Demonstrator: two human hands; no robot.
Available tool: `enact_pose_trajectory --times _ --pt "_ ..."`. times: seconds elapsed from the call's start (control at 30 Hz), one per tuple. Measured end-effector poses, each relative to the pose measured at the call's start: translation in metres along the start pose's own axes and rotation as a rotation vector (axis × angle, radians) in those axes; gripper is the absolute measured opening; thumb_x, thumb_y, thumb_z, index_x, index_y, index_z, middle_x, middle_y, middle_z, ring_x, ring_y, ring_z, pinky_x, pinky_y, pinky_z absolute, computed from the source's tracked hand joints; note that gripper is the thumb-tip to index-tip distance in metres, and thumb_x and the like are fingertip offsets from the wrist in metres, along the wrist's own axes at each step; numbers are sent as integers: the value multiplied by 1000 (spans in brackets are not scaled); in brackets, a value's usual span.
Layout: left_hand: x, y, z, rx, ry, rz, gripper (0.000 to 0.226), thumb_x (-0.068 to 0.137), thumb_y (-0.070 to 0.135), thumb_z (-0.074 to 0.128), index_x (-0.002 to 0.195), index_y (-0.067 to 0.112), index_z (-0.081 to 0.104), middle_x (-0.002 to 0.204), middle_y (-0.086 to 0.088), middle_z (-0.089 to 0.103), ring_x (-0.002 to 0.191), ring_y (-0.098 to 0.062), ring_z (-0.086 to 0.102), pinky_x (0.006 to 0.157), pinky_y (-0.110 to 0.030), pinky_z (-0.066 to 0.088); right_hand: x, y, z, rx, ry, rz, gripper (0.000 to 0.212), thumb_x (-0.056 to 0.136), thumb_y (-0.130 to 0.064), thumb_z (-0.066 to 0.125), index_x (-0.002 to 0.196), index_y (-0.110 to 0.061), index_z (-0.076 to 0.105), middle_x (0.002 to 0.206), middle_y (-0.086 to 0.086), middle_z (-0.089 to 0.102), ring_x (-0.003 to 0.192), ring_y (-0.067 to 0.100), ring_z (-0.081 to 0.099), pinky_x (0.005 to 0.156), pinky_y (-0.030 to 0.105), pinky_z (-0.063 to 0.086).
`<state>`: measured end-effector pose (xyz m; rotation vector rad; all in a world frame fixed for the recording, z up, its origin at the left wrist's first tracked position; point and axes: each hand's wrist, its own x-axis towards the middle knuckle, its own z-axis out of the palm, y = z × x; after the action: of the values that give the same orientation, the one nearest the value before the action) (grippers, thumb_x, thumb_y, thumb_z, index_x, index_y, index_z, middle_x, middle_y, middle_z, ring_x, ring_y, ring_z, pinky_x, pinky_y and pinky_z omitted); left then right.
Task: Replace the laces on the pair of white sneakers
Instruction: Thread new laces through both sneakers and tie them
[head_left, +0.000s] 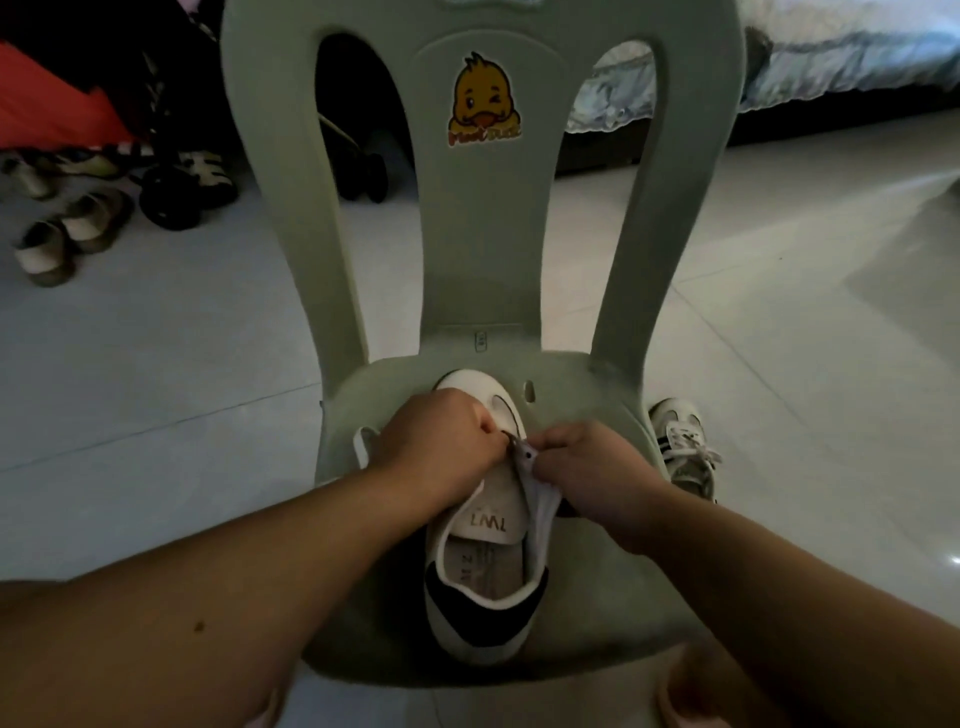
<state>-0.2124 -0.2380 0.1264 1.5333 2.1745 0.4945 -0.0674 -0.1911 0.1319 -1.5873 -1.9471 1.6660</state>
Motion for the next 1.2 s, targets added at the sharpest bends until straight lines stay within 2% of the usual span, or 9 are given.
enact_pose_trajectory --times 0.17,0.37,0.47,0.57,0.63,0.8,0.93,1.03,1.2 --pt "-4 2 3 -27 68 20 23 86 30 59 81 15 76 82 -4 69 77 -20 62 71 -35 51 -2 2 -4 193 -83 70 27 78 6 50 76 -9 72 73 10 62 69 20 60 65 29 53" --pt "-3 1 4 43 35 13 27 86 32 57 75 13 73 71 -4 66 70 -21 59 63 -34 49 0 3 -3 162 -70 66 22 80 2 53 83 -8 73 78 11 62 74 22 58 71 34 51" --pt "-3 2 4 101 -8 40 30 88 34 56 71 14 69 68 -4 63 68 -21 58 59 -30 43 1 3 -1 106 -78 36 17 81 -4 57 92 -1 70 81 12 60 75 21 54 69 33 46" --pt "-2 3 4 125 -65 101 27 92 35 52 84 20 73 81 -4 68 78 -22 60 68 -31 48 4 3 -4 92 -106 43 18 84 -15 59 94 -7 71 86 10 66 79 21 60 74 34 48" --pt "-1 1 3 102 -72 108 25 94 34 51 88 22 73 86 -4 69 81 -22 60 73 -34 48 7 3 -6 224 -115 131 21 89 -25 57 98 -11 71 96 6 71 88 21 65 78 35 49" --pt "-1 -3 1 73 -94 114 24 95 32 49 88 22 69 84 -2 67 79 -18 59 71 -32 47 12 7 8 315 -2 120 12 91 -21 62 92 -14 72 94 10 73 81 20 68 67 29 54" --pt "0 -7 -3 65 -130 126 24 96 32 49 96 22 71 88 0 67 81 -16 58 73 -33 47 13 5 12 300 39 63 9 89 -23 65 91 -19 72 92 6 73 86 22 67 75 35 54" --pt "-1 -7 -3 76 -138 125 27 97 33 46 95 19 69 89 -3 66 82 -18 57 75 -36 47 14 2 11 265 34 34 8 90 -22 65 89 -20 72 91 4 73 79 16 63 64 27 49" --pt "-3 -1 -1 -95 160 71 13 85 41 59 86 28 63 90 10 55 87 -10 52 74 -30 48 14 3 14 234 113 33 13 91 -27 62 85 -19 70 86 1 71 83 15 65 67 29 50"
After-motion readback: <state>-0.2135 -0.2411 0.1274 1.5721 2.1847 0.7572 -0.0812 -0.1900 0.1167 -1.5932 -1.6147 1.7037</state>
